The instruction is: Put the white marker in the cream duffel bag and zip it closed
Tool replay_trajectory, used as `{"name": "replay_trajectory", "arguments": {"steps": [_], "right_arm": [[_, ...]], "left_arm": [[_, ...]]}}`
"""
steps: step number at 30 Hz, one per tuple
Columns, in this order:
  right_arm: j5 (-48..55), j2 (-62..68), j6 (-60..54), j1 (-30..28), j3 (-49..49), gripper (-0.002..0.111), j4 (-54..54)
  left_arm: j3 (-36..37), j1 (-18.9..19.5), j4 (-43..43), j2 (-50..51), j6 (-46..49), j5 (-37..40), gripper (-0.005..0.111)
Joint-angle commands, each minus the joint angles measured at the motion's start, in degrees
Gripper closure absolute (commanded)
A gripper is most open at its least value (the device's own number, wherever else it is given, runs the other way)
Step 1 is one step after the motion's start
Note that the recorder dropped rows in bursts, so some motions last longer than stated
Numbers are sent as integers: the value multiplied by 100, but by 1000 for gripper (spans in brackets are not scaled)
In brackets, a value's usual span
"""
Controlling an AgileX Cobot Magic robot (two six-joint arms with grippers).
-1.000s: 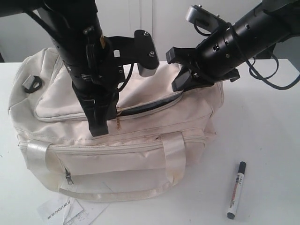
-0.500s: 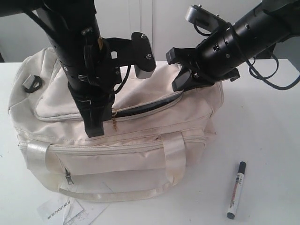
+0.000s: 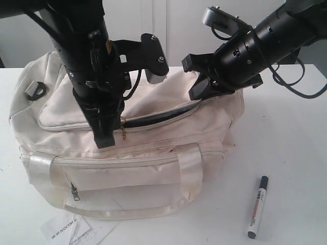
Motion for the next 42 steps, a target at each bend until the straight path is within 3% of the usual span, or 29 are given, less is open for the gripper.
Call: {"name": "replay_trajectory", "arguments": {"steps": [1, 4, 10, 12, 15, 24, 29, 38, 42], "right_arm": [[-117, -19, -102, -20, 18, 108, -197], [-139, -19, -102, -20, 18, 108, -197], [-150, -19, -102, -20, 18, 108, -209], [-150, -19, -102, -20, 18, 108, -209], [-140, -19, -22, -20, 18, 107, -209], [-55, -151, -47, -20, 8, 71, -247], [-55, -426, -99, -20, -3, 66, -763], [278, -749, -906, -20, -3, 66, -832], [290, -771, -1317, -20, 10, 66, -613]], "left_arm": [[-21, -11, 8, -108, -222, 540, 107], [-21, -11, 8, -108, -286, 540, 106], [-21, -11, 8, -108, -376, 540, 82], [-21, -11, 8, -108, -376, 540, 86], [-21, -11, 21, -108, -302, 540, 107], [-21, 3, 32, -155, -458, 540, 107], [-21, 448, -178, -419, -1775, 540, 106], [57, 1716, -1231, -766, -1802, 540, 62], [396, 2102, -1640, -1016, -1826, 412, 52]]}}
